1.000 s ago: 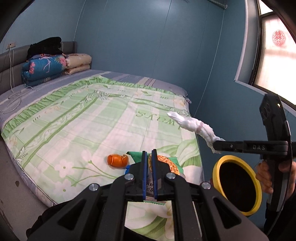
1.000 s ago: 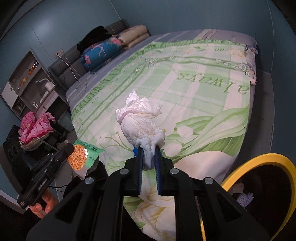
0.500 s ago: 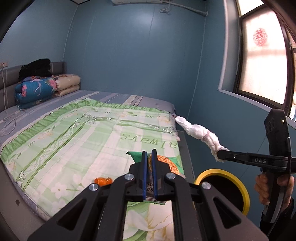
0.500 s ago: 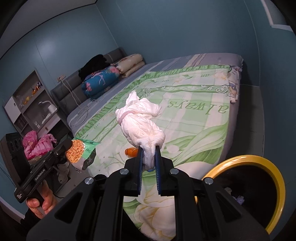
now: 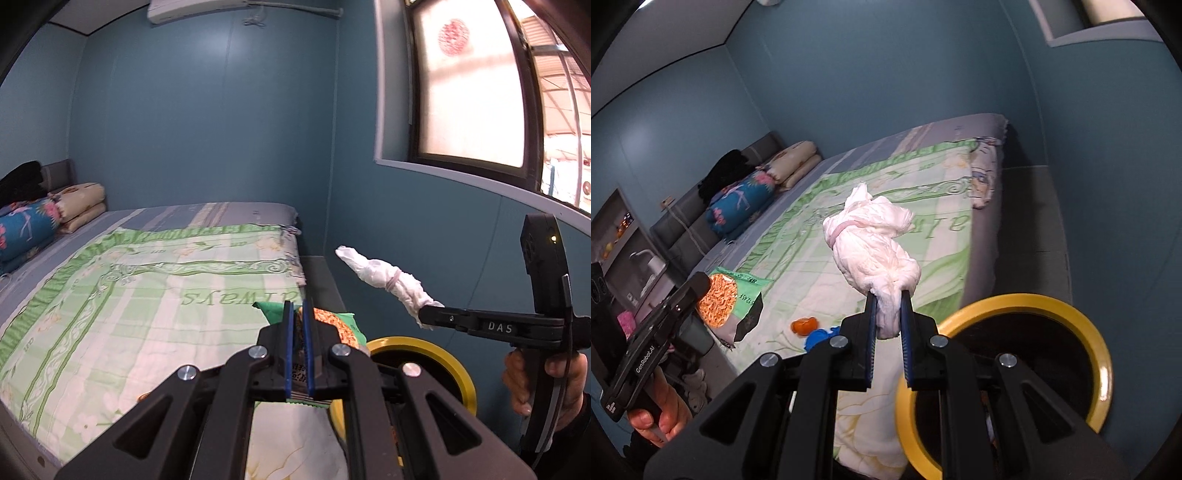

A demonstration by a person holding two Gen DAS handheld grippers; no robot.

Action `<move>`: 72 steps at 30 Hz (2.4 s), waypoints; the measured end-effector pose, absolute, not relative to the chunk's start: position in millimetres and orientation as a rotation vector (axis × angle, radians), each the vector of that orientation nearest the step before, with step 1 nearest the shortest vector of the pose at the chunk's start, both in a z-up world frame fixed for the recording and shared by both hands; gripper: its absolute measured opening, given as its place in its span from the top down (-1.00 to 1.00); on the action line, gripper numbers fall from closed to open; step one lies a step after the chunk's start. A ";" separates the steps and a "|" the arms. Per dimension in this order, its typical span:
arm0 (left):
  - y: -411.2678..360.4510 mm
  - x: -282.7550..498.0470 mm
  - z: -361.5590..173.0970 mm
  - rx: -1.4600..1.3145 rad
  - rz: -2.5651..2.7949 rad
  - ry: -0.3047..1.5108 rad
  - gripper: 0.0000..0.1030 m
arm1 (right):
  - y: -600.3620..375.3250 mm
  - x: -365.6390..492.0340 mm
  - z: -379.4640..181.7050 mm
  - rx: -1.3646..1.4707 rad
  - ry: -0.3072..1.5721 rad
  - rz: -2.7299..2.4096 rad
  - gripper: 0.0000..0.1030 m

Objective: Collect trash
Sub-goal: 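Lift the snack packet and white tissue and carry both over the yellow bin, then open both tools to drop the packet and tissue into the bin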

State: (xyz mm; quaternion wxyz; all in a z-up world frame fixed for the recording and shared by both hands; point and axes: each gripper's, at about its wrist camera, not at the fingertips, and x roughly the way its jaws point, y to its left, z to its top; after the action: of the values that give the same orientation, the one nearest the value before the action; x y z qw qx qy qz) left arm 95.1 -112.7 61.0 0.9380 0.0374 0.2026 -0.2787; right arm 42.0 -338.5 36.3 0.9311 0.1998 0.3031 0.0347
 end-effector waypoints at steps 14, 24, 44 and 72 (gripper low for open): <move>-189.4 112.8 31.8 0.139 -0.629 0.498 0.91 | -395.3 36.5 -3.0 0.478 0.656 -0.022 0.77; -214.5 131.9 2.0 0.139 -0.642 0.580 0.91 | -401.3 47.4 -26.7 0.495 0.713 -0.075 0.77; -238.4 155.6 -59.3 0.109 -0.670 0.786 0.90 | -420.9 71.5 -66.1 0.536 0.815 -0.117 0.76; -156.7 170.3 -45.6 0.009 -0.497 0.740 -0.32 | -412.8 45.1 -45.8 0.544 0.568 -0.117 -0.27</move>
State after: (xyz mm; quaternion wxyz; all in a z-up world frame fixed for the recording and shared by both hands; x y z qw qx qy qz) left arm 170.3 -156.7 -45.6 0.9024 0.0041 0.3577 -0.2404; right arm 45.1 -412.8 -45.8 0.9220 0.2651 0.2764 -0.0570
